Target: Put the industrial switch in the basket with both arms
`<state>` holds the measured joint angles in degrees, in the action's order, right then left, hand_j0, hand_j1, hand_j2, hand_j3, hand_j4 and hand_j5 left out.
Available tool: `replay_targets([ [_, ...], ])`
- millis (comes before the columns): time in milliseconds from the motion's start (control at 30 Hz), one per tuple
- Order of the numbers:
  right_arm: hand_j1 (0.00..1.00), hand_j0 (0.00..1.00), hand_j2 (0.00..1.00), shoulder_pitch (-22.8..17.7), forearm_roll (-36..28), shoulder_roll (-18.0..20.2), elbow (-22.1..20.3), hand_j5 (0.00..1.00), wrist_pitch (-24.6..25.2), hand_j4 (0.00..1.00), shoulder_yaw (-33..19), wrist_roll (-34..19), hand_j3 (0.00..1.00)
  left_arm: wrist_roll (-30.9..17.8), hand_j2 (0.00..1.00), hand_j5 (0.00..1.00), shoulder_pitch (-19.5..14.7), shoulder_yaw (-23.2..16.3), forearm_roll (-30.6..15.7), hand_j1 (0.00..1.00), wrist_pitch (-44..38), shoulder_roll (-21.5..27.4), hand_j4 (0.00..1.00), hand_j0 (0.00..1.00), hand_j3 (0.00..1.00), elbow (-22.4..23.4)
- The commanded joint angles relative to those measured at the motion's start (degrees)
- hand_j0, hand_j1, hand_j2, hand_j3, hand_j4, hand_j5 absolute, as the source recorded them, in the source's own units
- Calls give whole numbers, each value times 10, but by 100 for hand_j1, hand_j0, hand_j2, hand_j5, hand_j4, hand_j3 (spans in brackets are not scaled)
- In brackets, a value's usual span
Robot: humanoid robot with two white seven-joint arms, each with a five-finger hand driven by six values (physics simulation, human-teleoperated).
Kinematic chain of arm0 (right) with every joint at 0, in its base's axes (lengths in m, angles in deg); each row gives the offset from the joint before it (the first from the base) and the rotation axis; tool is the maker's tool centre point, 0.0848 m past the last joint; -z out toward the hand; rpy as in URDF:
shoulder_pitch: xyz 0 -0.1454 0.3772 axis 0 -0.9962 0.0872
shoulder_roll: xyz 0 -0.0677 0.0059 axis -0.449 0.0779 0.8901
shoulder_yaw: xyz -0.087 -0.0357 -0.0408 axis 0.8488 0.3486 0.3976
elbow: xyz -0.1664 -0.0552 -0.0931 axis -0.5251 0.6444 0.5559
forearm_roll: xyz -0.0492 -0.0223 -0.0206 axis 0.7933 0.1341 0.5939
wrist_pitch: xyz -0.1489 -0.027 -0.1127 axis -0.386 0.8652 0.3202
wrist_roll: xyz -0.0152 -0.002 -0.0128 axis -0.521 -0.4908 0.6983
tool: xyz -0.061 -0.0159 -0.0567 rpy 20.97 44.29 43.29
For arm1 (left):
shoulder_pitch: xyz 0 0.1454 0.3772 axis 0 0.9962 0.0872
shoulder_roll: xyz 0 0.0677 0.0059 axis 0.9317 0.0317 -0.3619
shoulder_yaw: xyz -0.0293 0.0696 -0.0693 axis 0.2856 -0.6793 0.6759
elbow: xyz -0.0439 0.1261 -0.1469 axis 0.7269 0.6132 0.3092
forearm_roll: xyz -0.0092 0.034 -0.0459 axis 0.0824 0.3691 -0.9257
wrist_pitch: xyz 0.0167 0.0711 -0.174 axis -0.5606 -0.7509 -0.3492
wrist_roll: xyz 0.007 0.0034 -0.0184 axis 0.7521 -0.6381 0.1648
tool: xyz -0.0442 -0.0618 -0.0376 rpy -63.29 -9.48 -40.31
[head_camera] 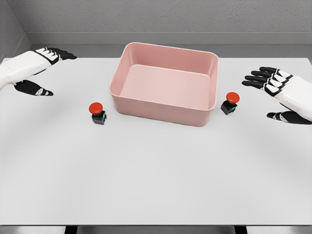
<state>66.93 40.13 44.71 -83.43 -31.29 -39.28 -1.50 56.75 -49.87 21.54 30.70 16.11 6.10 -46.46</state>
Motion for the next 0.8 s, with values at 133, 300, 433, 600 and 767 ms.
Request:
replay_targets([
  [133,100,100,100,6,-11,2,3,100,0,100,-1,7,100,-2,100,100,18,-5,-1,100,-1,0,100,100,100,-32],
  [300,100,100,100,41,-5,-16,1,100,0,100,0,-114,100,-5,100,100,29,-25,7,100,-1,-4,100,100,100,-35],
  [433,100,100,100,127,-5,-48,13,100,19,100,90,-214,100,-6,100,100,47,-25,9,100,-1,-6,100,100,100,-33],
  [600,100,100,100,154,-5,-39,30,100,107,100,91,-226,100,-8,100,100,62,-25,14,100,-1,-8,100,100,100,-36],
  [767,100,100,100,221,-3,-47,31,100,195,100,162,-293,100,-21,100,100,61,-37,33,100,-1,-21,100,100,100,-36],
])
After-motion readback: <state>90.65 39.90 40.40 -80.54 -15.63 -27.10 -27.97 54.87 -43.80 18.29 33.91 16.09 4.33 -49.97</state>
